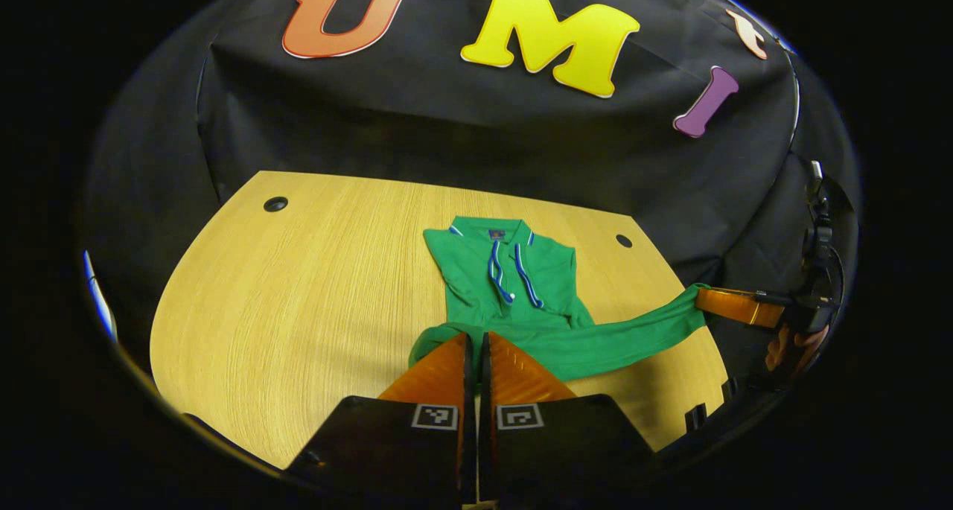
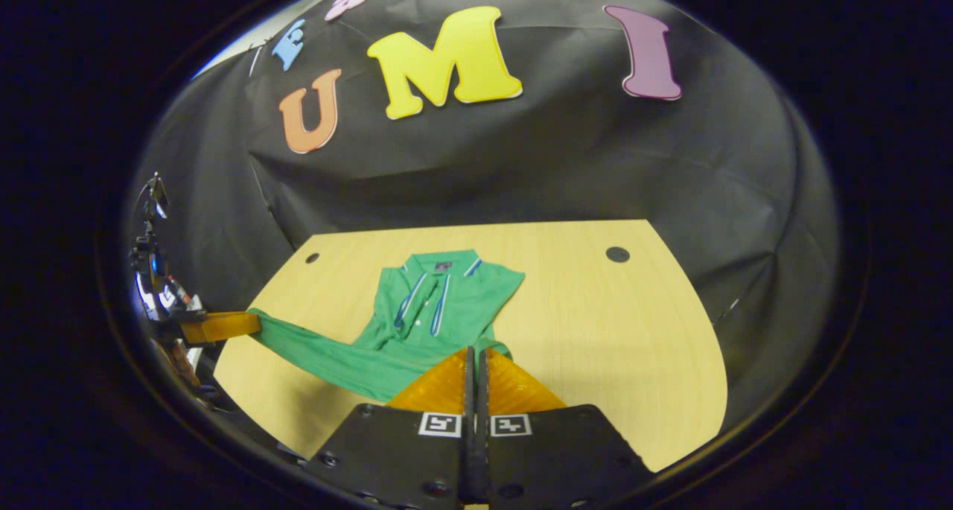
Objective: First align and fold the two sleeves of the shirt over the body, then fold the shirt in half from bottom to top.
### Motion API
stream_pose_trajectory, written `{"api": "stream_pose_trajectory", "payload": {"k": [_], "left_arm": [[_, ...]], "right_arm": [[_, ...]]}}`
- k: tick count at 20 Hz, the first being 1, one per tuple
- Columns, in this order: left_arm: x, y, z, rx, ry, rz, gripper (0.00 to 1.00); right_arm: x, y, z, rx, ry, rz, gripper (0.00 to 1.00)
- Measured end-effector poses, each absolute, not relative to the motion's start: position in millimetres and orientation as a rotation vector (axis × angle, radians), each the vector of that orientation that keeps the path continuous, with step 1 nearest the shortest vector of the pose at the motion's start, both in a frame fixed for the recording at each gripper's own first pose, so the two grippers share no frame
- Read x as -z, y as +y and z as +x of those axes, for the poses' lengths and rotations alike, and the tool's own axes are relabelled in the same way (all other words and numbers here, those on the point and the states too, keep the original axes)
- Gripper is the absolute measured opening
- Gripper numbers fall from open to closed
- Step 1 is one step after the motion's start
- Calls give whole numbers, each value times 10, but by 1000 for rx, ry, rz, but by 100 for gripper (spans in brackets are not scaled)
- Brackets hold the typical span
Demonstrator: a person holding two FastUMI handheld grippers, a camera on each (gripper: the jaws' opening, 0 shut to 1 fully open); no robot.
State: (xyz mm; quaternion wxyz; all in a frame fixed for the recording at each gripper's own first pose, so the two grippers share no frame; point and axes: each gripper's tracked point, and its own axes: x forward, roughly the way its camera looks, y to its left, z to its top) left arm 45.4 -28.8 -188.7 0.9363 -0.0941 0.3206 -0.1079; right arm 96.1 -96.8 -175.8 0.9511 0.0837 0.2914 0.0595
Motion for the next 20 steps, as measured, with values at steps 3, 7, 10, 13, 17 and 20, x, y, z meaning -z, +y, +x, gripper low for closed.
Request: {"api": "stream_pose_trajectory", "payload": {"k": [3, 7, 10, 13, 17, 20], "left_arm": [[1800, -288, 810, 212, 620, -190, 6], [1690, -232, 1290, 192, 573, -191, 6], [1613, -194, 1629, 178, 544, -200, 7], [1584, -172, 1959, 165, 519, -210, 6], [1619, -143, 2389, 154, 494, -223, 6], [1736, -108, 2699, 132, 482, -230, 6]], "right_arm": [[1573, -957, 1346, -120, 556, 182, 0], [1394, -919, 1805, -137, 518, 174, 0], [1276, -904, 2149, -144, 497, 177, 0], [1199, -907, 2484, -147, 479, 173, 0], [1221, -917, 2952, -147, 470, 169, 1], [1301, -948, 3267, -140, 467, 167, 0]]}}
